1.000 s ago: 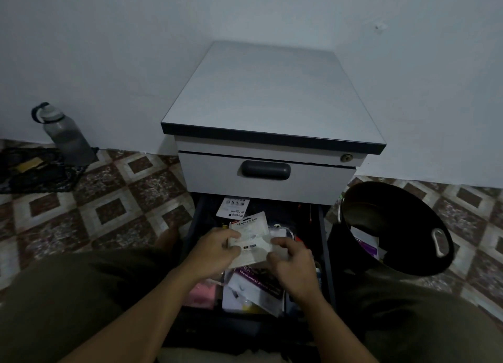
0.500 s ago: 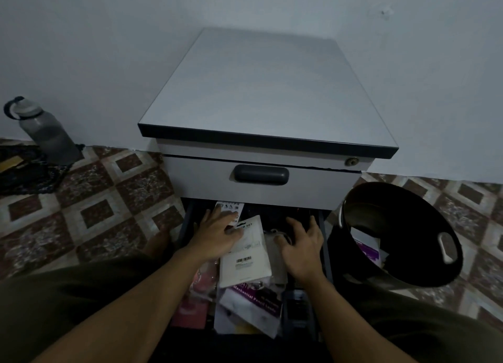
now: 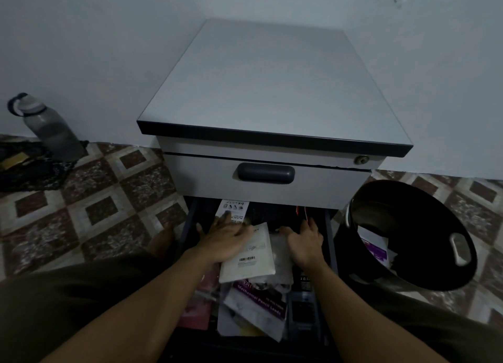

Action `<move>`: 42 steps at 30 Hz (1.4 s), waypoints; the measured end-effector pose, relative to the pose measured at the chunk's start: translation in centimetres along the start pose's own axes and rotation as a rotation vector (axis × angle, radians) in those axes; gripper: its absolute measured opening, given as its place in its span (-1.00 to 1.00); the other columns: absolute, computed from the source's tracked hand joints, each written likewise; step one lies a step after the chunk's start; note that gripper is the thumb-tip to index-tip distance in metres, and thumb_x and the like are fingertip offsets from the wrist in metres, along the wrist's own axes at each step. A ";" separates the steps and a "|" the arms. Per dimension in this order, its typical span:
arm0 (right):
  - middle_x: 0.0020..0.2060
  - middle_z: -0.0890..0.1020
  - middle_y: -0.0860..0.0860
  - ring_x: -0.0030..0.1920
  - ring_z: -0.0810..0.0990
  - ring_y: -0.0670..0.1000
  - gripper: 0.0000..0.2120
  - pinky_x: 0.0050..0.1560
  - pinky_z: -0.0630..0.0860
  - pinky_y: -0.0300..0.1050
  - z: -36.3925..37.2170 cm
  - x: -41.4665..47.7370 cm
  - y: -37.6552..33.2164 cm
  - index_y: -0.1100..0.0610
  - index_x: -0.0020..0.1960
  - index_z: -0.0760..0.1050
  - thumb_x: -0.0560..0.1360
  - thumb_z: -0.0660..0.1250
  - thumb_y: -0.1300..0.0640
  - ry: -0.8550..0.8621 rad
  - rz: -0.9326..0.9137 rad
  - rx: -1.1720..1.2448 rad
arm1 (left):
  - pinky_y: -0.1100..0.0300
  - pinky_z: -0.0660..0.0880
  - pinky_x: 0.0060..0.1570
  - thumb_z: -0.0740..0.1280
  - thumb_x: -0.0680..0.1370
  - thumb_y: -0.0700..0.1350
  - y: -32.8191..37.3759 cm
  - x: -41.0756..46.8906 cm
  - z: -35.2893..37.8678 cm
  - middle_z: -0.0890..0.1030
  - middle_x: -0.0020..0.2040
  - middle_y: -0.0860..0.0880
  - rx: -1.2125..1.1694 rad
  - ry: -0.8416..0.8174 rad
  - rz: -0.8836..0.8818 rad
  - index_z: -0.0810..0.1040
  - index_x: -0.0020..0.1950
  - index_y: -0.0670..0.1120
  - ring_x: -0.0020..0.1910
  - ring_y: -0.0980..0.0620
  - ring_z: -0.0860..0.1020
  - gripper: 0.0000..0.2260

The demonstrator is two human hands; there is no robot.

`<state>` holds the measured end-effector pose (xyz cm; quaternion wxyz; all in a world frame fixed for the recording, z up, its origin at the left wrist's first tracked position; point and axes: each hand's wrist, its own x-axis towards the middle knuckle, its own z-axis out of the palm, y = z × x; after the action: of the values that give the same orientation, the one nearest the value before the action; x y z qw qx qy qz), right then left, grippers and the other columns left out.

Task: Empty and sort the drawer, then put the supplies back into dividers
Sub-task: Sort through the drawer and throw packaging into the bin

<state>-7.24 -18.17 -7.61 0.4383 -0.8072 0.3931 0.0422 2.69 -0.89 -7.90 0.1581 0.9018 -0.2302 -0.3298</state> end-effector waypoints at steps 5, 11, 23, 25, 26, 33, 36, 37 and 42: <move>0.61 0.01 0.03 0.58 -0.02 0.14 -0.27 0.53 -0.01 0.04 -0.2 -1.2 0.4 0.19 0.60 0.08 0.58 0.27 -0.11 0.008 -0.054 0.026 | -0.38 -0.38 0.41 -0.18 0.61 0.36 -0.1 -0.4 0.4 -0.19 0.64 0.10 0.068 0.014 0.029 -0.02 0.61 0.23 0.61 -0.06 -0.19 -0.42; 0.47 0.32 0.06 0.47 0.28 0.13 -0.36 0.46 0.28 0.12 -0.3 -4.1 0.7 0.15 0.44 0.39 0.48 0.18 -0.19 0.054 -0.208 0.004 | -0.34 -0.34 0.45 -0.15 0.61 0.37 0.6 -3.8 0.2 -0.15 0.63 0.16 0.106 0.049 0.107 -0.12 0.63 0.15 0.61 -0.08 -0.15 -0.37; -0.27 0.62 -0.06 -0.27 0.54 -0.15 -0.82 -0.26 0.45 -0.28 -0.9 -11.2 1.3 0.02 -0.21 0.52 0.56 0.28 0.16 -0.045 -0.405 0.075 | 0.10 0.47 -0.03 0.10 0.60 0.17 0.0 -9.9 2.2 0.57 0.09 0.22 -0.173 0.140 0.230 0.44 0.02 0.21 0.04 0.14 0.54 -0.84; -0.22 0.66 -0.04 -0.18 0.60 -0.06 -0.79 -0.16 0.53 -0.16 -0.7 -10.8 1.6 0.00 -0.21 0.54 0.56 0.29 0.20 -0.034 -0.305 0.285 | 0.07 0.53 0.08 0.20 0.57 0.14 -0.7 -9.0 2.1 0.57 0.09 0.26 -0.324 0.220 0.201 0.49 0.07 0.25 0.08 0.17 0.56 -0.87; -0.16 0.69 -0.03 -0.11 0.64 0.00 -0.80 -0.08 0.58 -0.05 -0.5 -10.4 1.7 -0.04 -0.17 0.57 0.56 0.30 0.20 -0.014 -0.265 0.365 | 0.09 0.53 0.12 0.26 0.58 0.06 -1.0 -8.6 2.1 0.57 0.12 0.23 -0.383 0.251 0.188 0.51 0.12 0.23 0.11 0.16 0.56 -0.86; 0.04 0.64 0.00 -0.04 0.66 -0.02 -0.63 -0.16 0.58 -0.16 0.1 -8.5 2.5 -0.09 0.36 0.35 0.59 0.31 -0.05 0.005 -0.131 0.453 | 0.03 0.45 0.26 0.33 0.51 0.11 -2.2 -7.1 2.2 0.52 0.29 0.07 -0.214 0.284 0.080 0.56 0.31 0.20 0.25 -0.01 0.46 -0.64; 0.06 0.64 -0.02 -0.02 0.62 -0.08 -0.70 -0.10 0.51 -0.26 0.4 -8.1 2.2 -0.11 0.33 0.46 0.60 0.30 -0.02 -0.014 -0.178 0.277 | 0.15 0.37 0.22 0.35 0.53 0.12 -2.0 -7.2 2.8 0.56 0.23 0.17 -0.135 0.299 0.103 0.63 0.21 0.23 0.26 0.05 0.42 -0.75; 0.08 0.64 0.01 -0.03 0.62 -0.07 -0.70 -0.12 0.50 -0.27 0.6 -7.9 2.2 -0.07 0.32 0.50 0.60 0.30 -0.03 -0.014 -0.184 0.216 | 0.11 0.36 0.26 0.35 0.53 0.14 -1.8 -7.2 2.9 0.53 0.21 0.22 -0.134 0.306 0.093 0.65 0.15 0.25 0.26 0.07 0.40 -0.79; 0.21 0.48 0.04 0.25 0.48 0.13 -0.72 0.27 0.47 0.07 1.6 -7.1 2.8 -0.15 0.11 0.61 0.46 0.38 -0.22 0.019 -0.187 0.018 | -0.06 0.55 0.13 0.34 0.42 0.23 -1.9 -7.2 2.9 0.58 0.01 0.14 -0.377 0.287 0.076 0.61 -0.32 0.39 0.05 0.08 0.57 -0.87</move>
<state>-13.61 -13.58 -7.57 0.4437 -0.8369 0.3203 -0.0099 -3.55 4.03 -7.12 0.3672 0.8846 -0.1736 -0.2292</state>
